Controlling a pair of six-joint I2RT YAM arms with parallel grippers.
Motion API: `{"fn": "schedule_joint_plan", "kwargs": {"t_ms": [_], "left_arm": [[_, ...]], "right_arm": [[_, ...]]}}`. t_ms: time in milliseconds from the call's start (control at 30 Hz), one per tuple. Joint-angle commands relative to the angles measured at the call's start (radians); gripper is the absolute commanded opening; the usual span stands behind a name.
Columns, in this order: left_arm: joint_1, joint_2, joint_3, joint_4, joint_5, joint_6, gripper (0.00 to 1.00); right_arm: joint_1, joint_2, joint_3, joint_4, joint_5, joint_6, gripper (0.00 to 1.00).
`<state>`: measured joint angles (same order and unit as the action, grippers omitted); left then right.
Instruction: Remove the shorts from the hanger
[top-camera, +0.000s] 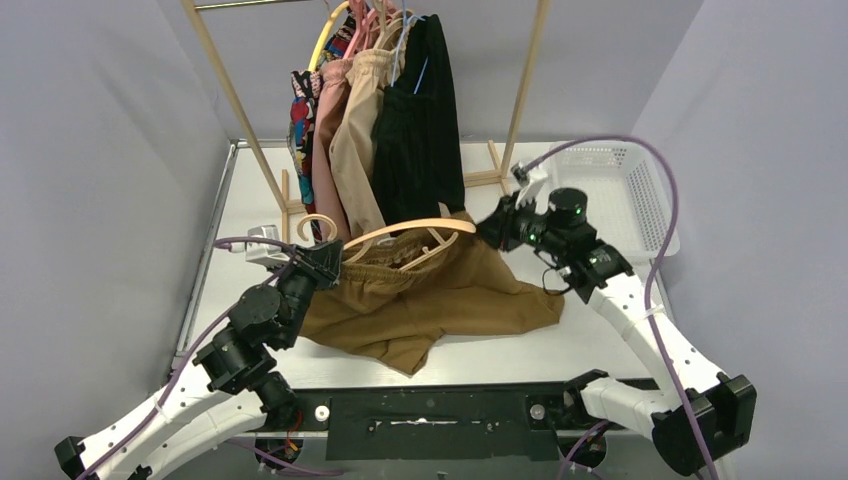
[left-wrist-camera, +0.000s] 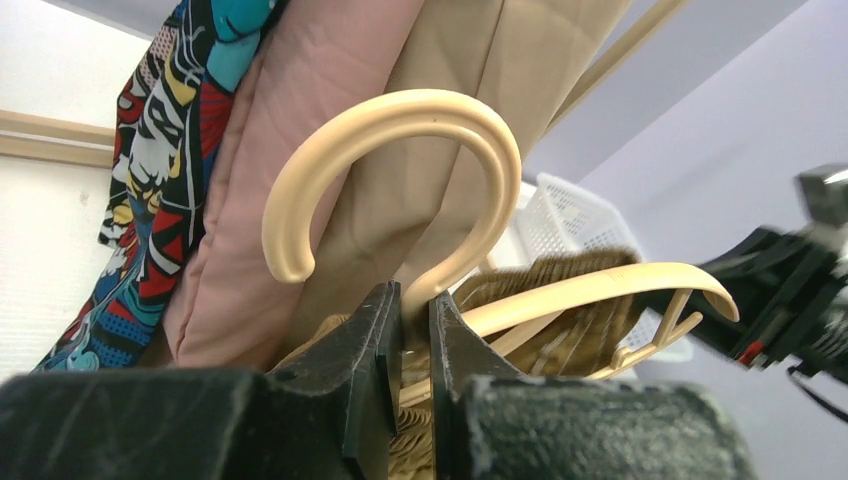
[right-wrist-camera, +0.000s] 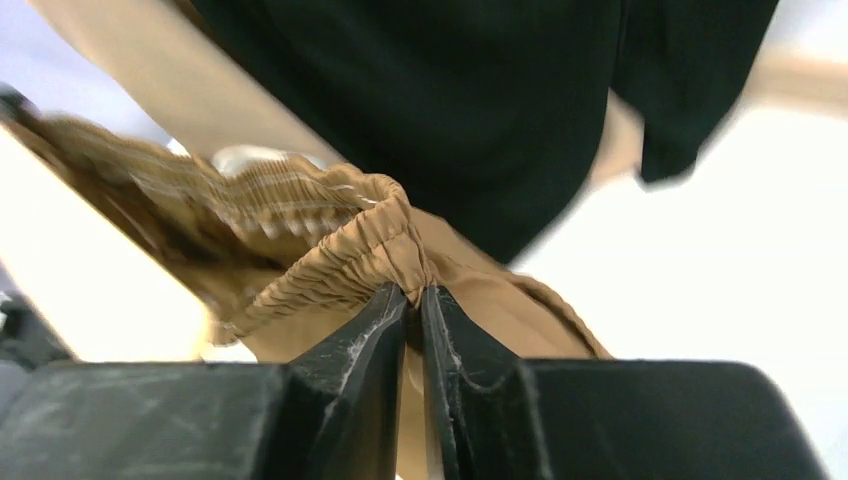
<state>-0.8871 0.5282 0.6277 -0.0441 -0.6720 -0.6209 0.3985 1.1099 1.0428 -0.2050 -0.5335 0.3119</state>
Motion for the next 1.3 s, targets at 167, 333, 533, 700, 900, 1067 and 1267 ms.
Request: {"fn": "schedule_joint_plan", "kwargs": {"t_ms": [167, 333, 533, 700, 900, 1067, 1267], "left_arm": [[0.004, 0.046, 0.004, 0.029, 0.052, 0.046, 0.00], [0.002, 0.096, 0.046, -0.021, 0.080, 0.075, 0.00], [0.003, 0.152, 0.064, -0.023, 0.175, 0.132, 0.00], [0.003, 0.214, 0.071, 0.018, 0.285, 0.163, 0.00], [0.003, 0.238, 0.070, 0.064, 0.364, 0.170, 0.00], [0.003, 0.239, 0.083, 0.061, 0.381, 0.183, 0.00], [0.002, 0.234, 0.070, 0.046, 0.394, 0.168, 0.00]], "right_arm": [[-0.033, -0.081, -0.087, -0.139, 0.117, -0.058, 0.37], [-0.038, -0.214, -0.107, -0.155, 0.265, -0.056, 0.67], [-0.036, -0.304, -0.163, -0.083, -0.076, -0.124, 0.91], [0.017, -0.261, -0.175, -0.082, -0.164, -0.152, 0.94], [0.205, -0.189, -0.171, -0.134, -0.184, -0.253, 0.90], [0.244, -0.082, -0.144, -0.176, -0.116, -0.274, 0.85], [0.246, -0.033, -0.142, -0.186, -0.170, -0.302, 0.50]]}}
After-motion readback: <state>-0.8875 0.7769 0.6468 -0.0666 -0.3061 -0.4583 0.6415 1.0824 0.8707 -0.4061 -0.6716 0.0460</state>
